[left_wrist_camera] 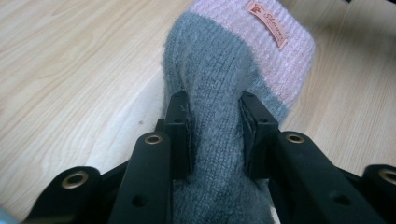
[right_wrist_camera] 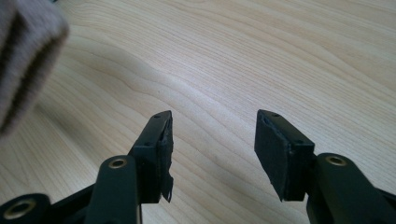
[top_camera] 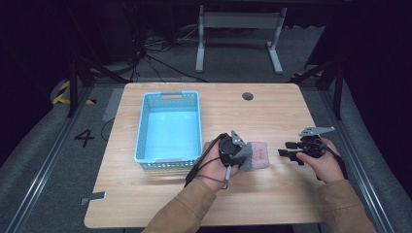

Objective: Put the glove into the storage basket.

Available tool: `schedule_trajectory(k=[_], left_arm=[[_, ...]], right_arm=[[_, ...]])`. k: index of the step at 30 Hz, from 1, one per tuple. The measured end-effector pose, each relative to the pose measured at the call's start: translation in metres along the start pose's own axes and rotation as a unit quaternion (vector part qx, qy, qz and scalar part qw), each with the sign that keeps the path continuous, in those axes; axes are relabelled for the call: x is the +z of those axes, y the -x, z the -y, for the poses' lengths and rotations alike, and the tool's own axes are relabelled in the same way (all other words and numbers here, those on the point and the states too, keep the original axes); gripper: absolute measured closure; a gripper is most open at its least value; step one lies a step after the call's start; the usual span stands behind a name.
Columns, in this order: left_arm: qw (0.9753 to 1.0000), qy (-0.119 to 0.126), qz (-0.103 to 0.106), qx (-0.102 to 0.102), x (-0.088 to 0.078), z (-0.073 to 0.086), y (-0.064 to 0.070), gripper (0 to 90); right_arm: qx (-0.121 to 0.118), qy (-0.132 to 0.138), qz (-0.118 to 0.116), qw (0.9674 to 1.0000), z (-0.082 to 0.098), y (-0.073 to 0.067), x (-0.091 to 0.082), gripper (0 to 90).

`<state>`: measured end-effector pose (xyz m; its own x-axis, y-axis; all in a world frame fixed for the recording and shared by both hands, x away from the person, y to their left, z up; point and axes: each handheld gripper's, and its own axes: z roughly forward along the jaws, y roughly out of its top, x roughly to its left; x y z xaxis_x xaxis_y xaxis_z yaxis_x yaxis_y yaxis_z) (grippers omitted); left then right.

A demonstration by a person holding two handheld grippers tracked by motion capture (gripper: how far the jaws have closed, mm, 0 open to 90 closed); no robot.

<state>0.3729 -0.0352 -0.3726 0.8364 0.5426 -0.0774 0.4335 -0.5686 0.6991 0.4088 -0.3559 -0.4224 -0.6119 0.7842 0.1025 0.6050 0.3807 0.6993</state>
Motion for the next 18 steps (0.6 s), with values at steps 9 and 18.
schedule_trajectory(k=[9,18], left_arm=[[0.9997,0.01,-0.017,-0.013,-0.027,0.001,-0.02,68.8],[0.9982,0.024,-0.046,-0.029,-0.052,0.004,-0.047,68.7]], right_arm=[[0.003,-0.007,0.005,1.0,0.001,0.003,0.004,48.6],[0.01,-0.009,0.011,0.9998,0.007,0.004,0.001,49.6]])
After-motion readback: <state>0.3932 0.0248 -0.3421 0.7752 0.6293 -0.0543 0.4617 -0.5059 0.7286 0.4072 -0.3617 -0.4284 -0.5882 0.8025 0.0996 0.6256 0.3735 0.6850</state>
